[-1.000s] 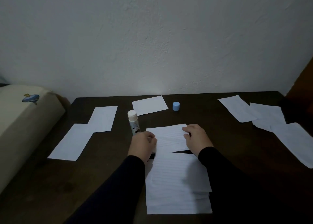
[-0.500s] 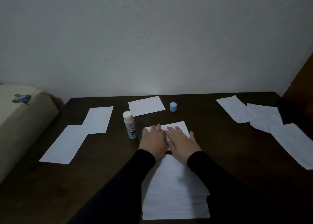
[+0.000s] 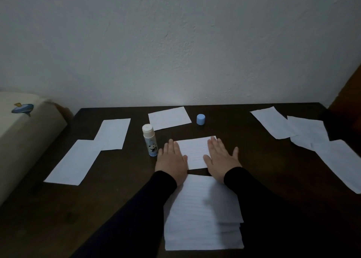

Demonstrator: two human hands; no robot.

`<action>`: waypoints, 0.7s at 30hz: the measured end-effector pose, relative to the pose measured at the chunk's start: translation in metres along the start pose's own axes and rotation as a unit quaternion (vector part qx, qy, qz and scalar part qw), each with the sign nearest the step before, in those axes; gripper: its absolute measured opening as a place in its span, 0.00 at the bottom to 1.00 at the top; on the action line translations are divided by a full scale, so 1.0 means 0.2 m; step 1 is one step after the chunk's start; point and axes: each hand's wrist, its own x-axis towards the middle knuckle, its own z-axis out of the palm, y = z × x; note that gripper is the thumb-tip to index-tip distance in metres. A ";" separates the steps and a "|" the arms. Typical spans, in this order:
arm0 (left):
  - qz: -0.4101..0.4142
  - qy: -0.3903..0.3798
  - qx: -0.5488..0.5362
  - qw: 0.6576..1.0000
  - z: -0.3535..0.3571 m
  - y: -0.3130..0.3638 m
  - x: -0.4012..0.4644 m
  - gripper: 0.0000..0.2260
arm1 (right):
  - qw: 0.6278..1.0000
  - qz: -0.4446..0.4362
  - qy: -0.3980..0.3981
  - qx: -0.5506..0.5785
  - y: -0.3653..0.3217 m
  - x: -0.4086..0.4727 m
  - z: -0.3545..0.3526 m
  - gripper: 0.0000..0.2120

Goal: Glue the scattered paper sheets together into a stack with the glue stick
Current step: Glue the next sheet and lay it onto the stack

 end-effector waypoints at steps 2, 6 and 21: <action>0.035 0.007 0.024 0.999 0.01 0.05 -0.04 0.26 | 0.999 -0.026 -0.003 -0.018 -0.01 -0.02 0.01 0.27; 0.102 -0.017 0.018 0.994 -0.02 0.08 0.00 0.25 | 0.995 -0.096 0.006 -0.029 -0.04 -0.02 0.02 0.25; -0.025 -0.021 -0.032 0.999 0.02 0.08 -0.04 0.27 | 1.000 0.011 0.011 0.019 -0.06 -0.03 0.03 0.29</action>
